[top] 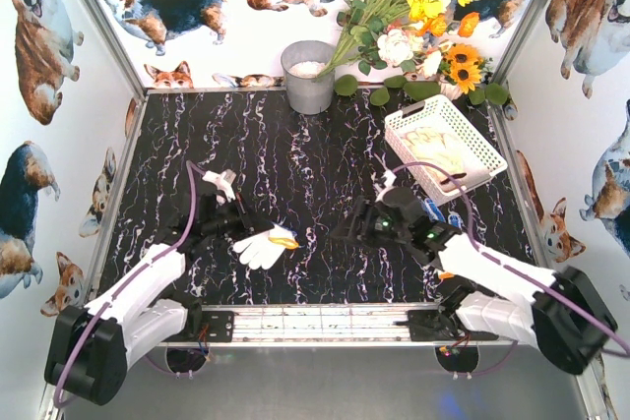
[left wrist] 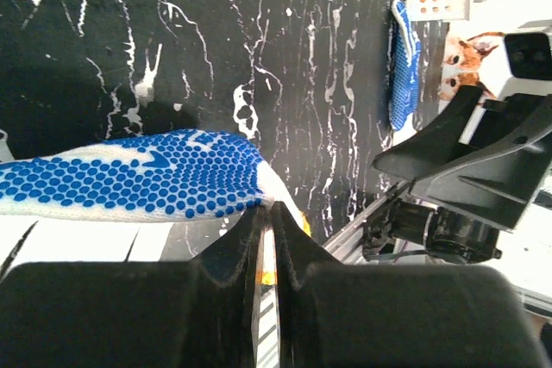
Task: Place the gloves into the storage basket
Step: Adjust the glove at the center of the board.
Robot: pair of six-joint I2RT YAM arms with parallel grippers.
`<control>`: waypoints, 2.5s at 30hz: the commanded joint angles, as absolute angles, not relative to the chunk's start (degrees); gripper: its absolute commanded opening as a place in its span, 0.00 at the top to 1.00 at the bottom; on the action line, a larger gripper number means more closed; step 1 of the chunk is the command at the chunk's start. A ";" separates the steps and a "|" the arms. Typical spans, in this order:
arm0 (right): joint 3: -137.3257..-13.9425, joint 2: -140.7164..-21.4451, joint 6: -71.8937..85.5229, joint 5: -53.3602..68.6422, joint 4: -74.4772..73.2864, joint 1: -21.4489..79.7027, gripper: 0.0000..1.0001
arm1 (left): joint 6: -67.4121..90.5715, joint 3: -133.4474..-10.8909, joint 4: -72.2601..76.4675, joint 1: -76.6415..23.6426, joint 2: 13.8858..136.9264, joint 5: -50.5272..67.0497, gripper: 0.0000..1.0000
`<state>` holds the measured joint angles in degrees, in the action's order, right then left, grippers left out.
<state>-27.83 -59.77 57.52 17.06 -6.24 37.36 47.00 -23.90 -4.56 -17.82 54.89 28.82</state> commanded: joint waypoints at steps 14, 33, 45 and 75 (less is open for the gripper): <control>-32.41 -57.85 67.50 4.76 0.91 42.39 0.40 | 55.35 -38.03 3.94 -19.54 58.60 26.49 1.00; -39.59 -48.37 54.77 -13.03 -32.33 41.92 0.38 | 44.64 -22.48 -14.99 -23.67 60.79 22.36 0.71; -40.26 -52.92 46.59 -18.79 -44.57 28.54 0.37 | 35.85 -37.17 -25.86 -23.32 54.03 8.50 0.21; -46.85 -76.42 38.65 -10.32 -49.85 18.89 1.00 | 19.20 -48.53 -36.02 -20.80 55.09 -9.25 0.04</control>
